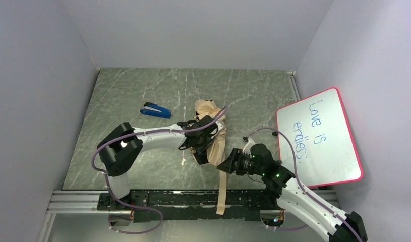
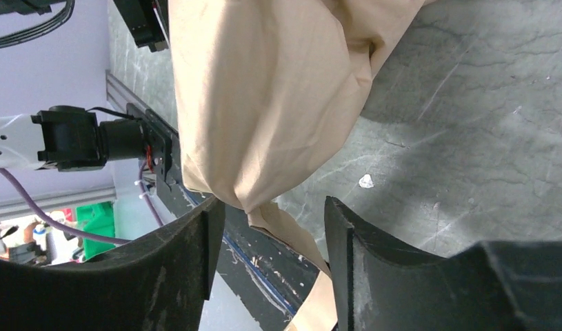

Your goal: Put away the umbrella

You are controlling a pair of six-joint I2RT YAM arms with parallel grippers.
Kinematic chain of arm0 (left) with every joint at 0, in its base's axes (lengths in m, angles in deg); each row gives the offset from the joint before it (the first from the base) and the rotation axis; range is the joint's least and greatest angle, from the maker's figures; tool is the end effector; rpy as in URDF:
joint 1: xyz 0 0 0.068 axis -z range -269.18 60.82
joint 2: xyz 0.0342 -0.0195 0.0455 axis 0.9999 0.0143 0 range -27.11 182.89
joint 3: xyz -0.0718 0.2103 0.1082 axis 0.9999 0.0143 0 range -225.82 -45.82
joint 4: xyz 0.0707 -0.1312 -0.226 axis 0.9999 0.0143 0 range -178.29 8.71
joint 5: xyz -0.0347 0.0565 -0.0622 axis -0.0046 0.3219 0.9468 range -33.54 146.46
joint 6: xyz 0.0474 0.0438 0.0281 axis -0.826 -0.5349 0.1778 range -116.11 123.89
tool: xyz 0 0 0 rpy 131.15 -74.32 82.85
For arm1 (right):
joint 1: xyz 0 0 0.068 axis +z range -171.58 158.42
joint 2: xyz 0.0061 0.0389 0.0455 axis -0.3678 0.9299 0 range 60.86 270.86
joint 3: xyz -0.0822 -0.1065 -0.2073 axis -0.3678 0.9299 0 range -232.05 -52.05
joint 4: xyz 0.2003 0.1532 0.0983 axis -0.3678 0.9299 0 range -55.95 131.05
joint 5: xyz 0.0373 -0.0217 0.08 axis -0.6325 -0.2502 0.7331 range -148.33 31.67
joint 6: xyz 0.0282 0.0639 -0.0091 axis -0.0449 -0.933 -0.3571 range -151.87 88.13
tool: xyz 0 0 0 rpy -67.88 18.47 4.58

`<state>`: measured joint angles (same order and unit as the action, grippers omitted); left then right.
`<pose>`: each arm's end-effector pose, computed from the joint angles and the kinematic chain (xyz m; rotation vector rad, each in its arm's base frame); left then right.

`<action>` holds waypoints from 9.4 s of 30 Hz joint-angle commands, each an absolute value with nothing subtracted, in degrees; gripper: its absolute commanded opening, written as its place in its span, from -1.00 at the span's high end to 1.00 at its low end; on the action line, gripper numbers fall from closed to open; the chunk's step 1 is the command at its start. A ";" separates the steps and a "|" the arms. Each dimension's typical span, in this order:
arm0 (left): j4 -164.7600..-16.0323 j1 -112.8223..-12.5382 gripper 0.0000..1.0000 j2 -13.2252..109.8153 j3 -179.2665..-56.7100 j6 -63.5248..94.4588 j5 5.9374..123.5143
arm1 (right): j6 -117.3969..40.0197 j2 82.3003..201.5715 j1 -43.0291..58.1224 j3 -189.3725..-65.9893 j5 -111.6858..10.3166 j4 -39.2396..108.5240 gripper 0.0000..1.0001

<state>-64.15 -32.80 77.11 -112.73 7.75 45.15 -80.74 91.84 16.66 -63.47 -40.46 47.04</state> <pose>0.2198 -0.3100 0.1223 1.0966 2.3716 -0.1097 0.1346 0.1286 0.1376 0.0160 2.3672 1.1591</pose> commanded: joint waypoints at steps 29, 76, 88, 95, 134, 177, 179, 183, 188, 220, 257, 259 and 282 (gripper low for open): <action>-67.54 -36.19 0.11 82.43 -117.69 9.59 48.23 | -80.37 94.18 17.71 -63.03 -36.78 46.99 0.59; -70.41 -37.20 -0.12 79.74 -116.53 8.27 51.18 | -93.00 113.17 52.69 -67.49 -58.70 46.79 1.00; -63.96 -37.20 -0.50 63.24 -113.63 6.70 59.93 | -92.84 109.66 52.68 -70.91 -62.62 52.86 1.00; -60.76 -37.52 -0.53 52.87 -107.59 8.52 52.85 | -92.51 109.65 52.69 -70.46 -58.93 52.74 1.00; -63.72 -46.89 -0.51 44.27 -104.56 12.75 49.12 | -48.79 131.77 11.35 -117.18 -78.15 68.56 -0.49; -65.83 -56.03 -0.15 76.59 -115.78 20.29 45.09 | -49.18 159.42 -1.33 -115.74 -57.61 55.27 -0.38; -65.29 -56.72 -0.16 74.41 -115.18 19.51 44.91 | -47.78 157.29 -1.99 -116.85 -62.54 56.71 -0.47; -63.82 -57.35 -0.17 69.41 -113.95 17.08 44.41 | -41.86 152.19 -2.87 -118.79 -64.05 56.07 -0.59; -64.67 -57.45 -0.18 61.43 -110.62 13.70 47.34 | -33.78 148.87 -2.86 -121.76 -51.48 51.11 -0.65; -63.12 -57.45 -0.24 50.88 -105.85 10.75 51.76 | 14.47 171.17 3.78 -132.97 -23.94 76.10 -0.85; -63.62 -62.64 -0.30 61.11 -122.88 -2.59 72.74 | 19.41 158.95 21.64 -92.29 -62.43 23.23 0.34; -62.62 -62.64 -0.30 62.60 -123.95 -4.14 74.78 | 21.06 157.56 23.48 -86.78 -65.10 17.45 0.35; -57.14 -53.58 -0.80 73.59 -123.87 -18.19 85.07 | 25.28 156.30 37.47 -72.11 -78.28 -3.53 0.40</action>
